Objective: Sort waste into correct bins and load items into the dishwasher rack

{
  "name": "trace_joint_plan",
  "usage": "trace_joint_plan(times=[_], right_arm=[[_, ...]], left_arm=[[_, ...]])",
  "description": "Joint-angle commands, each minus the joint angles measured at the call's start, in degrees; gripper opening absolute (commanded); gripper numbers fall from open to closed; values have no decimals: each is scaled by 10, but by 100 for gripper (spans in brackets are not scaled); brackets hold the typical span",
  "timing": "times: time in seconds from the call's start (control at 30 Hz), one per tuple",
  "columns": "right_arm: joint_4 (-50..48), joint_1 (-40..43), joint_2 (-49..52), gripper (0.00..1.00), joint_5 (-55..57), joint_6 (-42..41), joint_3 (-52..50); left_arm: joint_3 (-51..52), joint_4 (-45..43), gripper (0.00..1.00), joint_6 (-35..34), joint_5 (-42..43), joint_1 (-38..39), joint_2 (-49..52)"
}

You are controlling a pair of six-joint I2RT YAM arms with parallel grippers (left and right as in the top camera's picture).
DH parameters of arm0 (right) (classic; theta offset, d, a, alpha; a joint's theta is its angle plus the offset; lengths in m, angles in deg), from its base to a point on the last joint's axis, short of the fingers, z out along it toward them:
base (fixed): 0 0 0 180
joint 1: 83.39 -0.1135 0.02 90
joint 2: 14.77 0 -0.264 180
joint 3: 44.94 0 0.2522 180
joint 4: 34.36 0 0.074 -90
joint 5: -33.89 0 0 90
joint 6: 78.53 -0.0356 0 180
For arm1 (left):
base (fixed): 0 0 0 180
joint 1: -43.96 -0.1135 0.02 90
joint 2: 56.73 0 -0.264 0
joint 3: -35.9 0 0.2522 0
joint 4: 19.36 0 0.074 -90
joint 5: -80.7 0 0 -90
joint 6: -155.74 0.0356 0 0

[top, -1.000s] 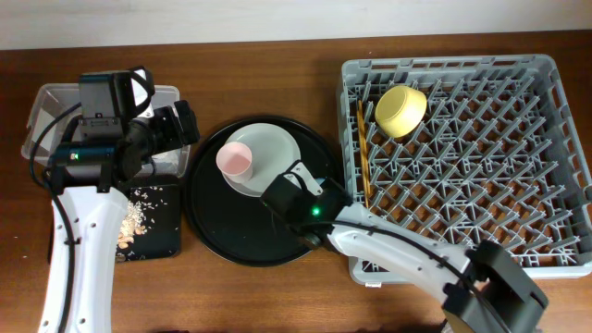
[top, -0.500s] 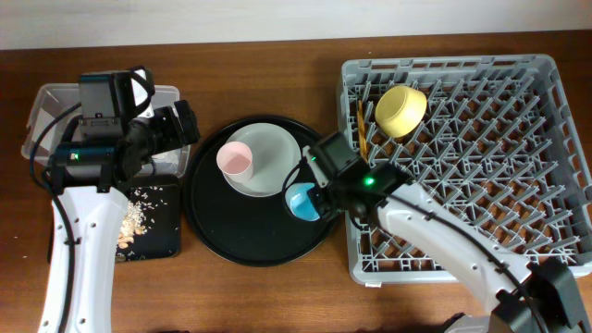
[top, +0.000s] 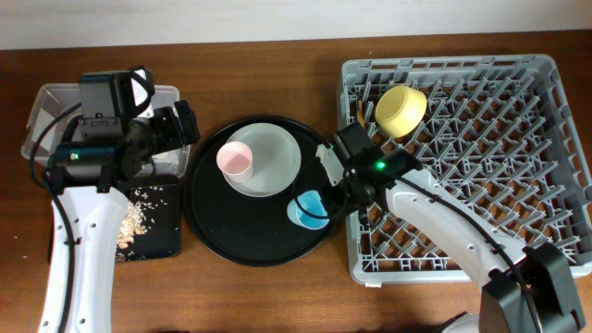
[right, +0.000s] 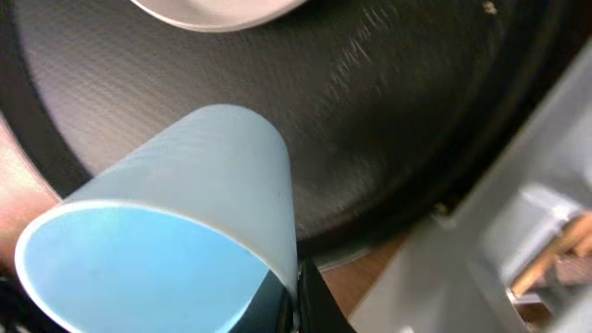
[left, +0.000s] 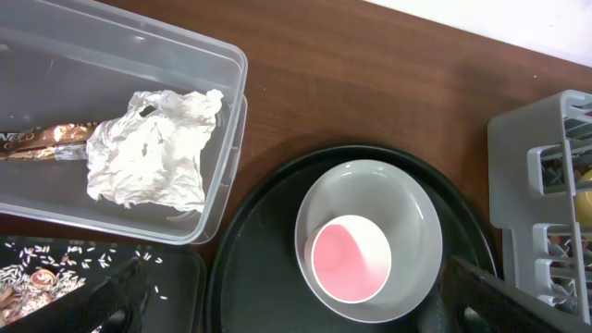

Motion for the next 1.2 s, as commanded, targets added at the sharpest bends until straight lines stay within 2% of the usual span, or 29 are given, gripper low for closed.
trace_joint_plan(times=[0.0, 0.1, 0.17, 0.3, 0.43, 0.63, 0.73, 0.9, 1.17], right_arm=[[8, 1, 3, 4, 41, 0, 9], [8, 0, 3, 6, 41, 0, 9], [8, 0, 3, 20, 39, 0, 9], [3, -16, 3, 31, 41, 0, 9], [2, -22, 3, 31, 51, 0, 26], [44, -22, 0, 29, 50, 0, 110], [66, -28, 0, 25, 40, 0, 142], [70, -88, 2, 24, 18, 28, 141], [68, -180, 35, 25, 171, 28, 127]], left_arm=[[-7, -1, 99, -1, 0, -2, -2], [-7, -1, 99, -1, 0, -2, -2], [-7, -1, 99, -1, 0, -2, -2], [-7, -1, 99, -1, 0, -2, -2], [-7, -1, 99, -1, 0, -2, -2], [-7, -1, 99, -1, 0, -2, -2], [-7, -1, 99, -1, 0, -2, -2], [-7, -1, 99, -1, 0, -2, -2], [-7, -1, 99, -1, 0, -2, -2]])
